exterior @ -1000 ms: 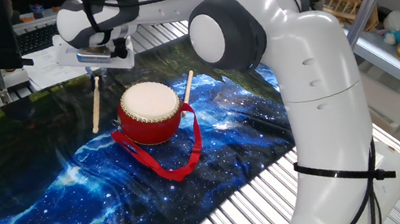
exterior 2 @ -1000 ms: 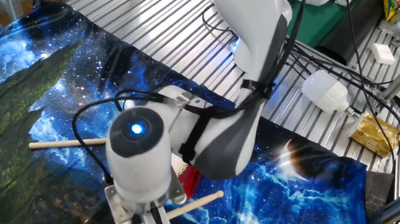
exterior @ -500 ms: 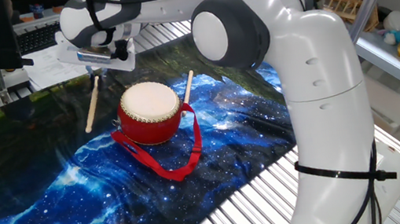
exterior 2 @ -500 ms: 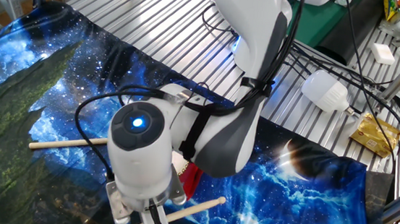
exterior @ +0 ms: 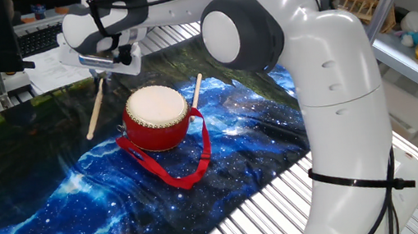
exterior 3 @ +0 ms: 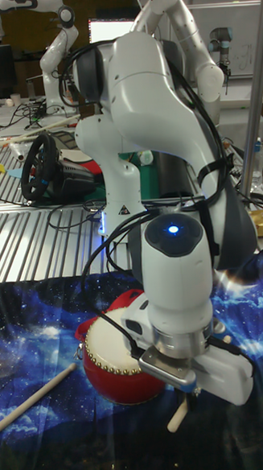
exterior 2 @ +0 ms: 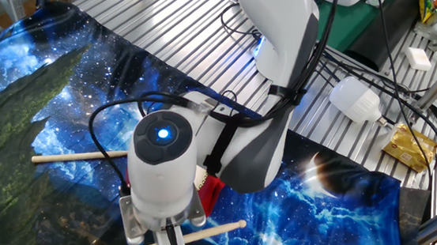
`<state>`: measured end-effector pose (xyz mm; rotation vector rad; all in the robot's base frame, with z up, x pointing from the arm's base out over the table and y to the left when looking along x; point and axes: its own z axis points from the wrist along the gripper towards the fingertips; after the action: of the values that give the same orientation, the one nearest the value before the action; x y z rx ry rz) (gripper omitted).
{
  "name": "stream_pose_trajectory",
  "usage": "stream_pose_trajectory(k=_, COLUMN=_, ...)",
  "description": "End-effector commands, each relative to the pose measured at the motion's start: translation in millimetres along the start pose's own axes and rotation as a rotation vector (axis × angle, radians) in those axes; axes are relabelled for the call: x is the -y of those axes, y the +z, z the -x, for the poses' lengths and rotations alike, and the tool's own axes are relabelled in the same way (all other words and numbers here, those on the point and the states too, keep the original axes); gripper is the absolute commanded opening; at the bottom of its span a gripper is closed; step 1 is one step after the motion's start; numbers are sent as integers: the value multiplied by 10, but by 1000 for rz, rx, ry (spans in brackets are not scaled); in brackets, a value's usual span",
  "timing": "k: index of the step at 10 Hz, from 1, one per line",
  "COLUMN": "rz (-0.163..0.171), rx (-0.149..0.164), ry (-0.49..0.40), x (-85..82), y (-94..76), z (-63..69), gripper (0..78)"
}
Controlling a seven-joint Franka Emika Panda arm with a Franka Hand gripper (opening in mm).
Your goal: Play the drum
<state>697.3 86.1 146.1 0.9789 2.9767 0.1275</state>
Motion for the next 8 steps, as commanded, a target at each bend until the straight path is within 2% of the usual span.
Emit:
stream_pose_trajectory(k=1, rz=-7, rx=-21, ry=-13, x=5, y=-144, z=-23, gripper=12)
stream_pose_trajectory(k=4, rz=-10, rx=-13, ry=-19, x=24, y=-272, z=-45, gripper=12)
stream_pose_trajectory(k=6, rz=-15, rx=-23, ry=-24, x=63, y=-408, z=-32, gripper=12)
stream_pose_trajectory(k=8, rz=-22, rx=-39, ry=-37, x=173, y=-575, z=56, gripper=12)
